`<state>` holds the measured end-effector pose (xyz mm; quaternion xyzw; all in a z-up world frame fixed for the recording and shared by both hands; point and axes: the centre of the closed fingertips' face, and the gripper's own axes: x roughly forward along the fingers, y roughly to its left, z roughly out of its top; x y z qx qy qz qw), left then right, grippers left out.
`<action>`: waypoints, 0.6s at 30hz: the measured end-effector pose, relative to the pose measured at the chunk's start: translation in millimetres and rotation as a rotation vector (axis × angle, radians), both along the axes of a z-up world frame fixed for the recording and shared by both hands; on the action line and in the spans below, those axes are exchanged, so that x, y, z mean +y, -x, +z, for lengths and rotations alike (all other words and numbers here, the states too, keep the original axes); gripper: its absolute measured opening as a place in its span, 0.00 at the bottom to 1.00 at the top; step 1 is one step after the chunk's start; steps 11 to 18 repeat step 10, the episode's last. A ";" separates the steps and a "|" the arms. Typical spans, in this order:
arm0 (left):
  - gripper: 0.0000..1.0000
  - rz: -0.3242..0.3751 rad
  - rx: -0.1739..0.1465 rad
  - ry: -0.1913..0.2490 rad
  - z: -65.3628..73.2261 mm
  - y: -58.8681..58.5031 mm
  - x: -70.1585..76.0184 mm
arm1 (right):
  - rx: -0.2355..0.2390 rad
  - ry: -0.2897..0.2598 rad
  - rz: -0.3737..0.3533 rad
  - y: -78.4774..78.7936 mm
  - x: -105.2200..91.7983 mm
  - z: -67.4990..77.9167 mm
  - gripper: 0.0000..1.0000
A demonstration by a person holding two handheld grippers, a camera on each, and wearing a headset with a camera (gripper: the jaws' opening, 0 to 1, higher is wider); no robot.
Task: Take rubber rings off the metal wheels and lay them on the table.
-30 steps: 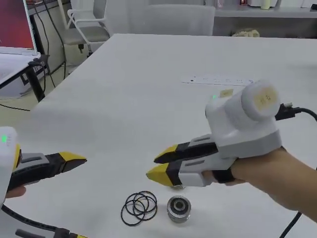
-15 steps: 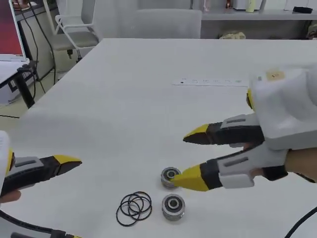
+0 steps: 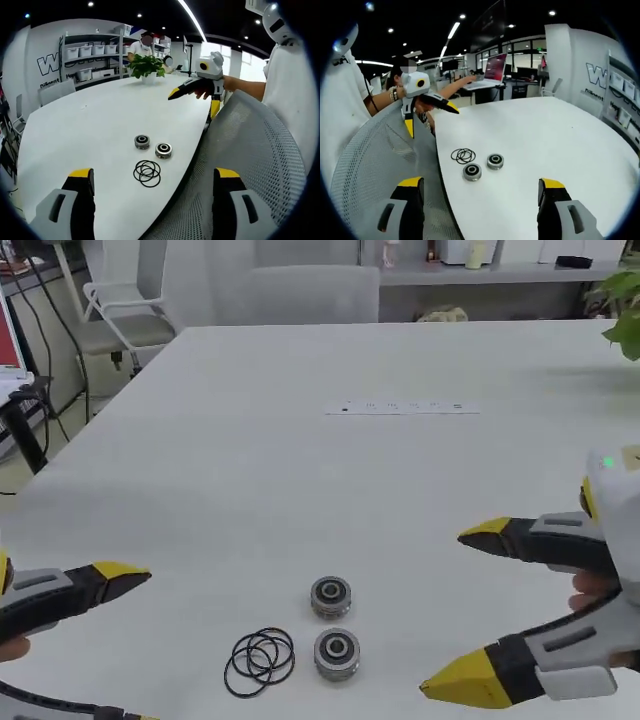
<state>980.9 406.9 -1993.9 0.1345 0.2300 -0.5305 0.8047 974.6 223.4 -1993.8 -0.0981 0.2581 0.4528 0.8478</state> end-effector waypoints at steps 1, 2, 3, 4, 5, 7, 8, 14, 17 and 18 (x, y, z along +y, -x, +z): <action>0.97 0.004 0.005 0.003 -0.7 -0.3 0.4 | 0.010 -0.008 -0.023 0.5 -3.8 -1.9 0.97; 0.97 0.008 0.009 0.004 -1.2 -0.5 0.9 | 0.030 -0.015 -0.044 2.8 -8.4 -5.6 0.99; 0.97 0.016 0.011 0.008 -1.3 -1.4 1.7 | 0.040 -0.013 -0.049 5.0 -11.5 -8.3 0.99; 0.97 0.019 0.011 0.010 -1.2 -1.8 2.0 | 0.046 -0.017 -0.063 7.3 -15.2 -11.7 0.99; 0.97 0.031 0.010 0.016 -0.7 -3.4 2.6 | 0.054 -0.022 -0.078 9.1 -17.7 -13.9 0.99; 0.97 0.052 0.020 0.032 -0.8 -5.0 3.3 | 0.064 -0.046 -0.116 11.6 -20.9 -17.4 0.99; 0.98 0.057 0.028 0.035 -1.5 -5.0 3.8 | 0.075 -0.053 -0.121 14.7 -21.5 -19.6 0.99; 0.99 0.065 0.039 0.039 -2.4 -5.0 3.8 | 0.079 -0.053 -0.128 18.1 -22.5 -21.8 0.99; 0.99 0.065 0.039 0.039 -2.4 -5.0 3.8 | 0.079 -0.053 -0.128 18.1 -22.5 -21.8 0.99; 0.99 0.065 0.039 0.039 -2.4 -5.0 3.8 | 0.079 -0.053 -0.128 18.1 -22.5 -21.8 0.99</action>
